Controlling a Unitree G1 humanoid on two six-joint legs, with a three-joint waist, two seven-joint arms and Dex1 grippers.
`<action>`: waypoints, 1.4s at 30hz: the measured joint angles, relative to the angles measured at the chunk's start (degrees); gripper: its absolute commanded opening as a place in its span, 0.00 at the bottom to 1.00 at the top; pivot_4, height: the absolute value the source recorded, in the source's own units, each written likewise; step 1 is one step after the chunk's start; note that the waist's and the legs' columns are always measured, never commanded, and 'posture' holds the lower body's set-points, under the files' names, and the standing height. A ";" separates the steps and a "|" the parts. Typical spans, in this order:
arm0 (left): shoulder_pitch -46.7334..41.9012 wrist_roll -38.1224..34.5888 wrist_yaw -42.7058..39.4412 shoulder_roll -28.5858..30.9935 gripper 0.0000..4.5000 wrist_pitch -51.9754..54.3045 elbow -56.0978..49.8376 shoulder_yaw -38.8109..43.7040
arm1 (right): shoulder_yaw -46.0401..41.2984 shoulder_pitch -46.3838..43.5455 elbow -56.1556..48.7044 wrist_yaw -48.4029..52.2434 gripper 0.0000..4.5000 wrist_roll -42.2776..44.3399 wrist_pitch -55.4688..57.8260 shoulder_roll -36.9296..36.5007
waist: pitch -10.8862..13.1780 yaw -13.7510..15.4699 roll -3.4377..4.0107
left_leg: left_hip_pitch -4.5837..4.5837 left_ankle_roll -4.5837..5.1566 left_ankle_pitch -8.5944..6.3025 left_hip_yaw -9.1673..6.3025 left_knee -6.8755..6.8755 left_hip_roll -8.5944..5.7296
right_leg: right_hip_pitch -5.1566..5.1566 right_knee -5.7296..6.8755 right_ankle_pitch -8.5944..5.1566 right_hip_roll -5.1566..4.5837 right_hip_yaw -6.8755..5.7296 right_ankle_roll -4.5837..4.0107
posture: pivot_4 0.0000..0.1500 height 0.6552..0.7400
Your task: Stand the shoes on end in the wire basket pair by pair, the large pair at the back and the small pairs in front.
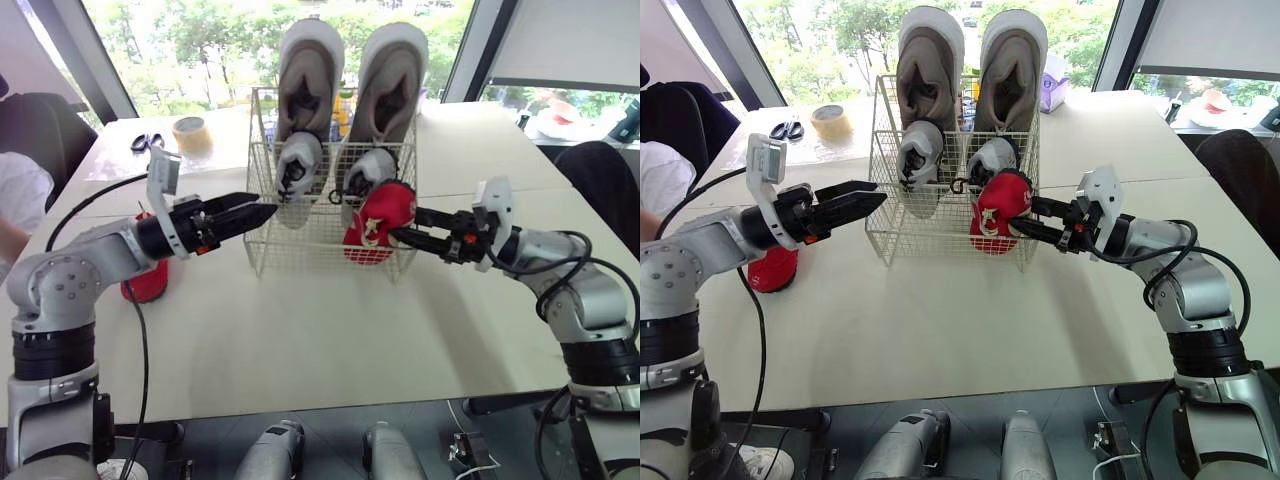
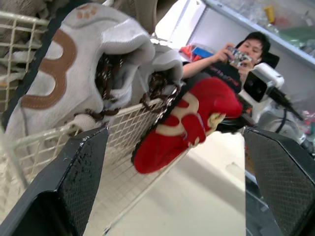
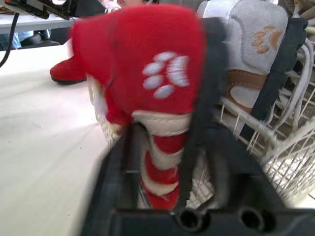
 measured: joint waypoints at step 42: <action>-13.38 41.30 9.50 5.33 0.87 -6.66 42.26 -12.20 | -8.02 -9.67 -26.61 4.95 0.91 19.64 25.91 -22.22 | -0.03 1.43 -0.18 | 0.03 0.14 -0.12 -0.09 0.01 0.00 | 0.10 -0.01 -0.03 -0.10 -0.17 -0.10 | 1.00 1.00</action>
